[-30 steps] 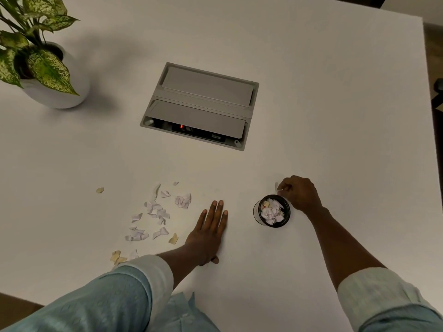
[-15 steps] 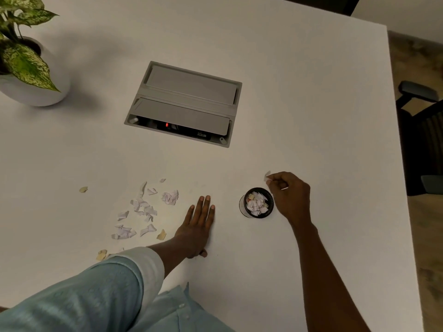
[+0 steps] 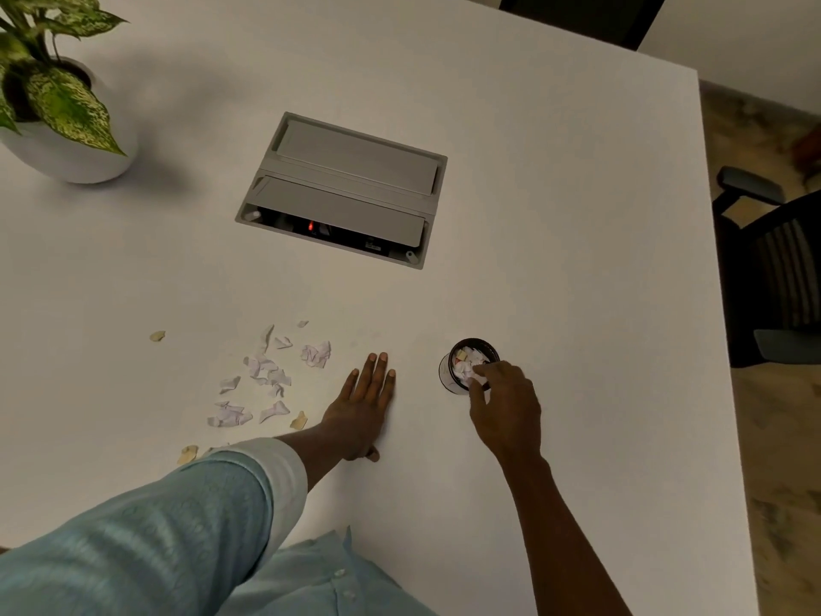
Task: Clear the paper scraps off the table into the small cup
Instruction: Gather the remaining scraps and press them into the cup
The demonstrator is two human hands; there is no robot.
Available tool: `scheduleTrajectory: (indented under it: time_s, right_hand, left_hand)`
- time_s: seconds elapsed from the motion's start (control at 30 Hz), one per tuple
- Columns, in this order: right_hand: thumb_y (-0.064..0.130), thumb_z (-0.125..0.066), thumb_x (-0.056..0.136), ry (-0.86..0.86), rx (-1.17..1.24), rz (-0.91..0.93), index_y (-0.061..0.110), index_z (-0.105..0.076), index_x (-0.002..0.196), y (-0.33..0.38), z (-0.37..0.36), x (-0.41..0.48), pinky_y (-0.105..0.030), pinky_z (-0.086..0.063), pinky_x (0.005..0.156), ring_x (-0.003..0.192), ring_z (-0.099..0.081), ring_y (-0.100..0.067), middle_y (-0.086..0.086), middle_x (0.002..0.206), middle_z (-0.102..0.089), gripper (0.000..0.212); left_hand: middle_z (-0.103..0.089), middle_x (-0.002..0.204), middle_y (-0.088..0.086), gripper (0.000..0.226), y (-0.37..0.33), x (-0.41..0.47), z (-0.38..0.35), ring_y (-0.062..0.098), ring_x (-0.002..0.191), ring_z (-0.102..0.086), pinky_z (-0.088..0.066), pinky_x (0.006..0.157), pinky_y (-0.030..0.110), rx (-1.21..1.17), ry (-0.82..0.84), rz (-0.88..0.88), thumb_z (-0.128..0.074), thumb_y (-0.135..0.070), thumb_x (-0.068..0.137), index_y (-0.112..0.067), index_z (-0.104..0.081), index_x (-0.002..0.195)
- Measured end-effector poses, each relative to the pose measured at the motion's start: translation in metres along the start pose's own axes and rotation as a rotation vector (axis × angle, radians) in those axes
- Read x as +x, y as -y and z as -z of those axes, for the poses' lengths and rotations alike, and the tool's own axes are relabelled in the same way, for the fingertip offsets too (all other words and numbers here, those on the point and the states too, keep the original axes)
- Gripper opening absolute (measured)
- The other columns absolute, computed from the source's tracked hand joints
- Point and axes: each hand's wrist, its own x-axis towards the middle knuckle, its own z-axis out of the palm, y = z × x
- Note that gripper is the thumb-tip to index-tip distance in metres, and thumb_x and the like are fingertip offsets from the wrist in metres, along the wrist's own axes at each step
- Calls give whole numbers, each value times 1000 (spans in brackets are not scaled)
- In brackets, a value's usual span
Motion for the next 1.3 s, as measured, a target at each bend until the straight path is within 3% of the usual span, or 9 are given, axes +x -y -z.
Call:
scheduleTrajectory:
  time_s: [0.23, 0.4, 0.53, 0.67, 0.73, 0.87, 1.03, 1.13, 1.3]
  right_hand:
    - [43, -56, 98, 62, -210, 110, 19, -65, 123, 3, -28, -15, -52, -28, 117, 120, -63, -17, 1, 122, -71, 36]
    - [33, -57, 99, 39, -281, 94, 16, -68, 116, 10, -29, -11, -57, -29, 115, 118, -63, -24, -5, 118, -72, 27]
    - [17, -71, 86, -79, -286, 112, 15, -69, 112, 22, -18, -12, -52, -39, 104, 109, -64, -31, -9, 111, -70, 26]
    - [11, -71, 83, -136, -131, 231, 11, -66, 108, 41, -17, -24, -49, -51, 91, 111, -61, -35, -11, 112, -67, 25]
    - [13, -70, 85, -121, -58, 307, 14, -66, 107, 57, -23, -37, -44, -55, 88, 111, -60, -29, -6, 112, -64, 22]
    - [20, -68, 87, 71, -24, 352, 23, -66, 107, 92, -45, -67, -31, -56, 65, 108, -58, -17, 4, 112, -58, 20]
    - [29, -62, 93, 363, -59, 375, 23, -61, 123, 129, -80, -99, -34, -53, 79, 115, -56, -18, 2, 120, -57, 30]
    - [38, -58, 95, 519, -50, 376, 25, -53, 131, 145, -98, -119, -35, -50, 87, 118, -54, -18, 1, 125, -54, 38]
    - [46, -65, 91, 680, -23, 359, 24, -41, 142, 164, -126, -149, -39, -52, 94, 123, -53, -22, -2, 137, -46, 60]
  left_hand:
    - [37, 163, 29, 147, 3, 2, -5, 47, 154, 29, -3, 131, 57, -19, -19, -4, -85, -58, 76, 0, 21, 160]
    - [36, 167, 18, 142, 16, -5, -3, 35, 157, 29, 0, 132, 48, -84, -32, -27, -89, -44, 77, -8, 19, 163]
    - [27, 171, 13, 117, 25, -17, -4, 28, 160, 23, -8, 134, 44, -174, -53, -54, -79, -31, 90, -7, 7, 165]
    - [11, 175, 14, 82, 30, -41, -10, 28, 163, 8, -23, 130, 42, -254, -69, -70, -67, -27, 98, -1, -21, 162]
    - [-13, 173, 16, 61, 30, -58, -15, 31, 161, -14, -39, 119, 44, -310, -110, -52, -62, -28, 100, -1, -41, 151]
    - [-60, 135, 11, 31, 30, -96, -38, 29, 124, -56, -55, 91, 45, -341, -331, -15, -50, -29, 105, -8, -62, 125]
    - [-69, 96, 6, 27, 45, -146, -77, 26, 87, -64, -55, 65, 38, -352, -566, 87, -52, -32, 105, -12, -69, 98]
    - [-69, 93, 4, 33, 64, -172, -101, 23, 85, -62, -51, 72, 36, -318, -657, 162, -59, -44, 102, -15, -71, 96]
    - [-67, 121, 7, 47, 98, -205, -126, 29, 112, -61, -47, 95, 42, -320, -663, 377, -58, -58, 97, -15, -70, 109]
